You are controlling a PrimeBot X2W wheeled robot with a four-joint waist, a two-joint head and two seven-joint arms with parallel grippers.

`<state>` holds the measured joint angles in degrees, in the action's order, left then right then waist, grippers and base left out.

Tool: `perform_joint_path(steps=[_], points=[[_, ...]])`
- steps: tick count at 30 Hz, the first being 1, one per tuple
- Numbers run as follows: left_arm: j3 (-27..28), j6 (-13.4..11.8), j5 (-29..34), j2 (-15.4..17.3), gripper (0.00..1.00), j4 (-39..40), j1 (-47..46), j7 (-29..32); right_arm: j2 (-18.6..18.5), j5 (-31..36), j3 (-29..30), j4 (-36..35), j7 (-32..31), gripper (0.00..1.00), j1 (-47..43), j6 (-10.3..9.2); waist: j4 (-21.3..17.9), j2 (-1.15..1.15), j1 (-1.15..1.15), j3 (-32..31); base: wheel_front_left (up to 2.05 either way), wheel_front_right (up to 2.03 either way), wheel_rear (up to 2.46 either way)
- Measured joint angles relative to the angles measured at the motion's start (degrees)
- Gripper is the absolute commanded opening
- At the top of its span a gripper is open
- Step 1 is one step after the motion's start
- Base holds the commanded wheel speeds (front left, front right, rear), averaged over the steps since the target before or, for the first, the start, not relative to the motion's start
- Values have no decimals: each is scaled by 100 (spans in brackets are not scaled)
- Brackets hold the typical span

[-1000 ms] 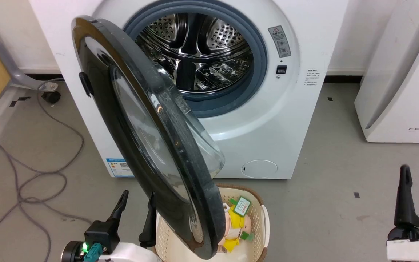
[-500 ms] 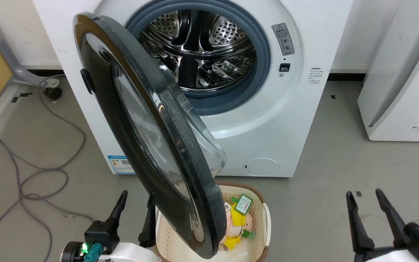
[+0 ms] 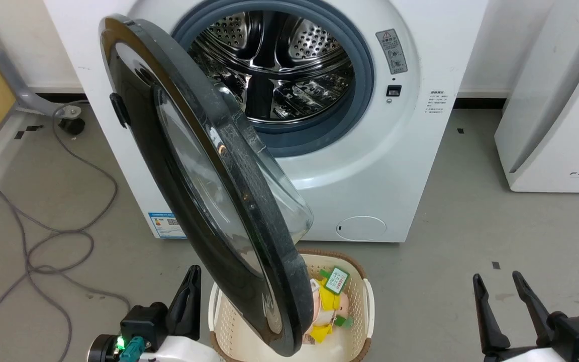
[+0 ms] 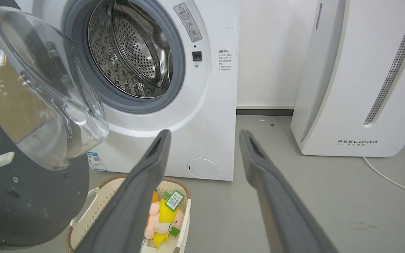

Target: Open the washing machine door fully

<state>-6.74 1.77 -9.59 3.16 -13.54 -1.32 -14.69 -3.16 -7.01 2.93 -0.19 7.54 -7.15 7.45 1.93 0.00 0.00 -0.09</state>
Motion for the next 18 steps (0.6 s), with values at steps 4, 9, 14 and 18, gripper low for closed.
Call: perform_joint_path(steps=[4,9,14,18], points=[[-8,-1,0,-3,0,36,-2,1,0,0,-12,19,12,100,38,0,-1,0,0,7,0,0,0],[4,-32,0,-3,0,257,-20,1,0,1,-3,32,13,100,38,0,12,0,0,6,0,0,0],[11,-132,54,10,0,931,-158,2,1,1,52,31,18,100,38,0,50,0,0,8,0,0,0],[1,-185,126,47,0,1636,-280,11,1,-1,97,32,23,100,37,0,83,0,0,7,0,0,0]])
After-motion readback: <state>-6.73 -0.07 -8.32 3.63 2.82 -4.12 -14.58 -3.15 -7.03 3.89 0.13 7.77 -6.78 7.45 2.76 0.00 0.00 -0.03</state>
